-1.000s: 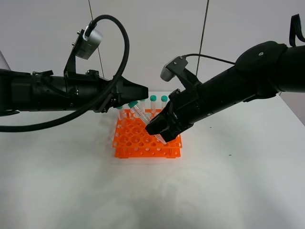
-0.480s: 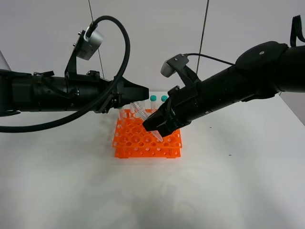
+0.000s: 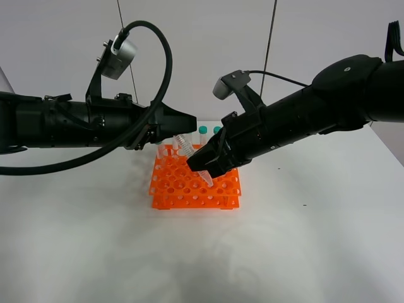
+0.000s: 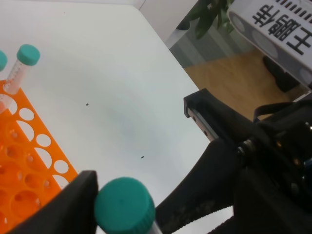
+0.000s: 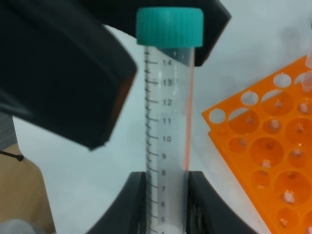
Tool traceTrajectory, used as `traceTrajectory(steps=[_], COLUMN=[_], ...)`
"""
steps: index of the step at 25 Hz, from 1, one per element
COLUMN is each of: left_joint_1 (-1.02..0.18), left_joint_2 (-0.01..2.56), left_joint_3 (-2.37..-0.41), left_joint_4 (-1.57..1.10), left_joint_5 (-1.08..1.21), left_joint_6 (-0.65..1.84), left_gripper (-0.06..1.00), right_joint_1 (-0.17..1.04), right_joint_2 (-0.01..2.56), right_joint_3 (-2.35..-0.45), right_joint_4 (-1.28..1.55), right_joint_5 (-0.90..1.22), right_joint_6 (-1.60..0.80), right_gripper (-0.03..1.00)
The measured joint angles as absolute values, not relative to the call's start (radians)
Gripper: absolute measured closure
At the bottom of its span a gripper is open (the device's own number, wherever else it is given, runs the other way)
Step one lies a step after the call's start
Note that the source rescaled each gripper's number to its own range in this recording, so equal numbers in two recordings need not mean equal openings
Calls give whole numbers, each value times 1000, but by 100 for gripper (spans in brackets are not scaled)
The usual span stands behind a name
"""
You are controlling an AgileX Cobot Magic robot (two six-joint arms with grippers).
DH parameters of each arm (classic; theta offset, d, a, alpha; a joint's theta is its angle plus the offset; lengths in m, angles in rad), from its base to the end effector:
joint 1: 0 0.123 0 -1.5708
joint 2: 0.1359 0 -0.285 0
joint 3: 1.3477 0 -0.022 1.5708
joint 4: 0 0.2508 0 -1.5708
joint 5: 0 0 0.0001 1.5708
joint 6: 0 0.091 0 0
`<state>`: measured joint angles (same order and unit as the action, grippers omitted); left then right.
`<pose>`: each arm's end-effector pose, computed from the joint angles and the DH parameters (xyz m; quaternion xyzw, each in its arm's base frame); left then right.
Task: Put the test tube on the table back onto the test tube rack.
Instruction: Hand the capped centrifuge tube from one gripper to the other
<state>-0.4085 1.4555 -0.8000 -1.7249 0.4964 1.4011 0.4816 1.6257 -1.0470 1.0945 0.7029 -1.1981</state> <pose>0.2583 -0.1586 0.2541 0.1518 0.8263 -0.3774 0.3896 0.2717 0.2011 0.2473 -0.4062 0.8035 0.3230 0.2915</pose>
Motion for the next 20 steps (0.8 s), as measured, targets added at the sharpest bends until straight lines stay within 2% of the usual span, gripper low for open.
traceTrajectory(steps=[6, 8, 11, 19, 20], left_joint_1=[-408, -408, -408, -408, -408], left_joint_2=[1455, 1455, 1457, 1457, 1457], left_joint_3=[-800, -800, -800, -800, -800], left_joint_4=[-1726, -1726, -1726, -1729, -1730], left_joint_5=[493, 481, 471, 472, 472], left_joint_6=[1401, 1398, 1395, 1394, 1394], left_gripper=[23, 46, 94, 93, 93], right_joint_1=[482, 482, 482, 482, 482], right_joint_2=[1626, 1626, 1626, 1626, 1626], right_joint_3=[-1047, -1047, -1047, -1047, -1047], right_joint_4=[1102, 1105, 1106, 1108, 1108], right_joint_5=[703, 704, 707, 700, 694], right_joint_6=[-1198, -1199, -1204, -1211, -1211], right_gripper=[93, 93, 93, 93, 87])
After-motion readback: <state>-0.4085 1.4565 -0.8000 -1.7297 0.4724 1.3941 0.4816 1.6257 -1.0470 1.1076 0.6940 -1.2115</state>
